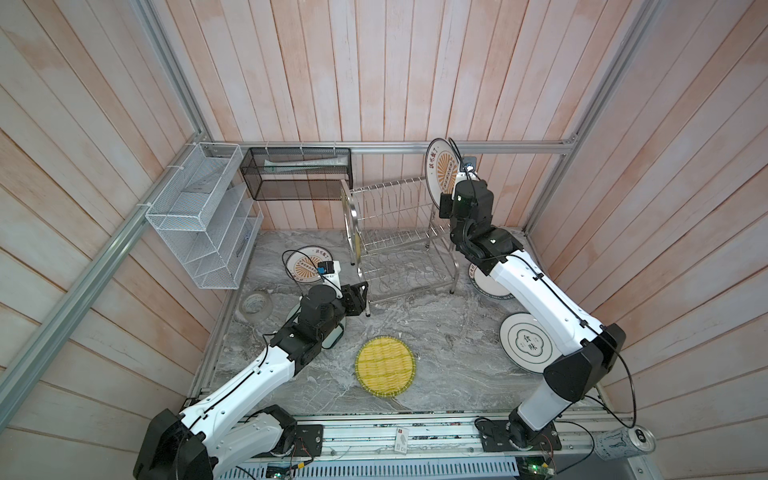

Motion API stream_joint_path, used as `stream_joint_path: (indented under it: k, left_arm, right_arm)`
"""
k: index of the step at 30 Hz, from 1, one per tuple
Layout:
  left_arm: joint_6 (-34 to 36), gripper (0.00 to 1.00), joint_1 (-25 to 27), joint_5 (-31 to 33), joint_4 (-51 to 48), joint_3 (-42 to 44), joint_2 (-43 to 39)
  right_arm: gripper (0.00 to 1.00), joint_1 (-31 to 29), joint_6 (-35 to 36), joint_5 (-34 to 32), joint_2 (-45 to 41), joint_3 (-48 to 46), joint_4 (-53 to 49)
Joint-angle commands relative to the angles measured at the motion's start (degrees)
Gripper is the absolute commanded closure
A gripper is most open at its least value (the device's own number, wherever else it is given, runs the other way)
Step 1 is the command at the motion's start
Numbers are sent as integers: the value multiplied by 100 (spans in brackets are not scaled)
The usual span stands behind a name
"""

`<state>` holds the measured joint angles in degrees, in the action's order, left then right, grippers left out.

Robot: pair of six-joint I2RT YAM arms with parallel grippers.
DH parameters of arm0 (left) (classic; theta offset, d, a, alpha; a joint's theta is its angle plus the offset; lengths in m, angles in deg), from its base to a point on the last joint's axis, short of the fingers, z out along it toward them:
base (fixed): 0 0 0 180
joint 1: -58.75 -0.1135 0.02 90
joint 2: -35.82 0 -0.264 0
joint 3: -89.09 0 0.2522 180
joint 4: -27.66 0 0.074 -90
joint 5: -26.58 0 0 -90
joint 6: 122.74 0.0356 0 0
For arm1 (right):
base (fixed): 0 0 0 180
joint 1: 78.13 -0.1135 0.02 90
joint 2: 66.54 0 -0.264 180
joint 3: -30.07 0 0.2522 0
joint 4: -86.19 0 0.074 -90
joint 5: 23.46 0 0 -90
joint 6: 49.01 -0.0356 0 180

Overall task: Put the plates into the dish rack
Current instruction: 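Lower the plate into the rack's upper slots with the right gripper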

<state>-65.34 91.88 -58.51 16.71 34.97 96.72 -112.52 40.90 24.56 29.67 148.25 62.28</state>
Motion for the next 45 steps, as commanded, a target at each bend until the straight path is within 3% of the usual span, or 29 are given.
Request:
stream_joint_path:
  k: [1,23,45]
  left_arm:
    - [-7,38,20,26,53,117,-72]
    - [-1,38,26,41,29,111,-60]
    - [41,38,28,46,-43,-47,96]
  right_arm:
    - [100,-56,51,-444,130,403,11]
    - [100,-77,548,-370,331,133,258]
    - [100,161,443,-55,93,-384,240]
